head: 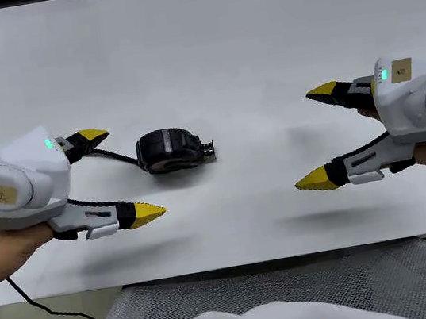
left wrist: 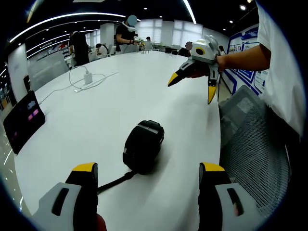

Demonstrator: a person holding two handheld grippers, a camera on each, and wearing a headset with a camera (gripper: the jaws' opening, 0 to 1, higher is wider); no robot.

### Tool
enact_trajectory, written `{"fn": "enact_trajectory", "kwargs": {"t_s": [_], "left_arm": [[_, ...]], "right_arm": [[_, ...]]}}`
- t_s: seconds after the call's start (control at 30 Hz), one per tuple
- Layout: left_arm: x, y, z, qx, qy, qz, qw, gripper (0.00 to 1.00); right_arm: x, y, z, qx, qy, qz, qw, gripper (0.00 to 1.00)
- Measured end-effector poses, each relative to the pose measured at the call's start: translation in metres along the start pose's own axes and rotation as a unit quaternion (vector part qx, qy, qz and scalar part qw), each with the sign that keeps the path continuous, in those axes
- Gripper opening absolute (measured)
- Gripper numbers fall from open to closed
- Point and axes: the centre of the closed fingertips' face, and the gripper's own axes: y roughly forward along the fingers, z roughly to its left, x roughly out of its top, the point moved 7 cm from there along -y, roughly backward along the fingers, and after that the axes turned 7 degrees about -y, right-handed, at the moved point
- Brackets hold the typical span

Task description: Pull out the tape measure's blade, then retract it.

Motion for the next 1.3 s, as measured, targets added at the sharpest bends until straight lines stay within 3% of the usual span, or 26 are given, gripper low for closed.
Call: {"fn": "enact_trajectory", "kwargs": {"t_s": [0.53,1.3], "left_arm": [[0.002,0.016,0.008,-0.007,0.018,0.01,0.9998,0.71],[0.004,0.038,0.016,-0.027,0.053,0.057,0.9966,0.48]], "right_arm": [[0.007,0.026,-0.007,0.014,0.005,-0.015,0.9998,0.81],[0.013,0.043,-0.008,0.045,-0.012,-0.01,0.9989,0.77]]}}
